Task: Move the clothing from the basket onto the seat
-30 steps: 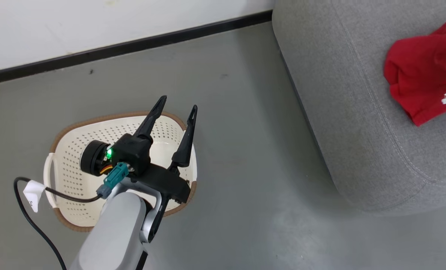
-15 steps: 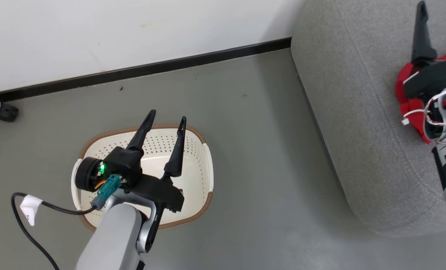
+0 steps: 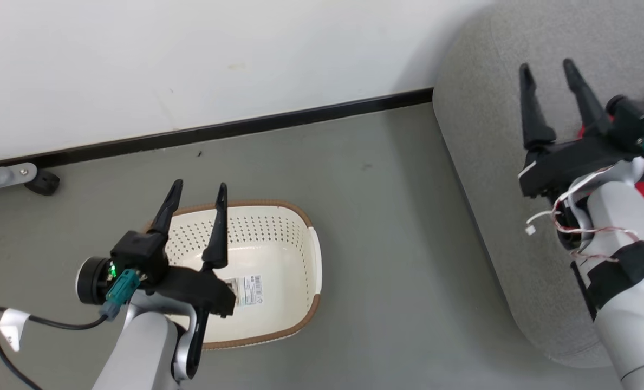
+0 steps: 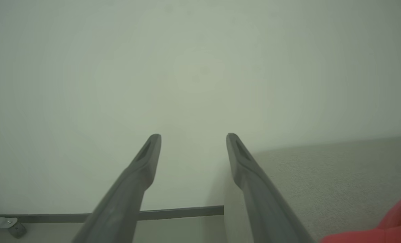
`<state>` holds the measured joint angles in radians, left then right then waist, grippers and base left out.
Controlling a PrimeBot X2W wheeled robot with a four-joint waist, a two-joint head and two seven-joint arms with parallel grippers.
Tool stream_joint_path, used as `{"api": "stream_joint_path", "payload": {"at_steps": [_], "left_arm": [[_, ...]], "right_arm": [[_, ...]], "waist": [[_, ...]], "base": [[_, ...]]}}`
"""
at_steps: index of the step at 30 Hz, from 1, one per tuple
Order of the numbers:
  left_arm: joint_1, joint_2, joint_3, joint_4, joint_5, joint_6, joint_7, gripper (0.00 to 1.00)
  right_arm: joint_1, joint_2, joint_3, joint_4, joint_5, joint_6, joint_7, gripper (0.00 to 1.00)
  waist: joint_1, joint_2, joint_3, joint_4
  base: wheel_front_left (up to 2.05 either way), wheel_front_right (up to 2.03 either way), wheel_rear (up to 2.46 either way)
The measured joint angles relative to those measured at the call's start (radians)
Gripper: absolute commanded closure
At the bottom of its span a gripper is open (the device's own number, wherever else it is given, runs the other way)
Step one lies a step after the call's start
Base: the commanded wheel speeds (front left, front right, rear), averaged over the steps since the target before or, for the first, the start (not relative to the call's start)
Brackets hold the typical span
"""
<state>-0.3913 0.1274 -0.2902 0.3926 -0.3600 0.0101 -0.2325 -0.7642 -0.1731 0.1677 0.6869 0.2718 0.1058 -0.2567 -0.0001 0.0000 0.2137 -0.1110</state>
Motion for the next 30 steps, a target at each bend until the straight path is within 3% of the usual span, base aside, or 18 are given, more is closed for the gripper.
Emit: {"api": "stream_joint_path", "payload": {"at_steps": [14, 30], "left_arm": [[0.103, 0.021, 0.063, -0.01, -0.006, 0.058, -0.01, 0.0], [0.212, 0.031, 0.143, -0.03, -0.006, 0.095, -0.016, 0.0]], "right_arm": [[0.16, 0.041, 0.053, -0.07, 0.0, 0.009, 0.0, 0.0], [0.31, 0.059, 0.072, -0.143, 0.0, 0.007, 0.0, 0.0]], "waist": [[0.0, 0.0, -0.071, 0.029], [0.0, 0.0, -0.124, 0.041]], "base": [[0.0, 0.0, 0.0], [0.0, 0.0, 0.0]]}}
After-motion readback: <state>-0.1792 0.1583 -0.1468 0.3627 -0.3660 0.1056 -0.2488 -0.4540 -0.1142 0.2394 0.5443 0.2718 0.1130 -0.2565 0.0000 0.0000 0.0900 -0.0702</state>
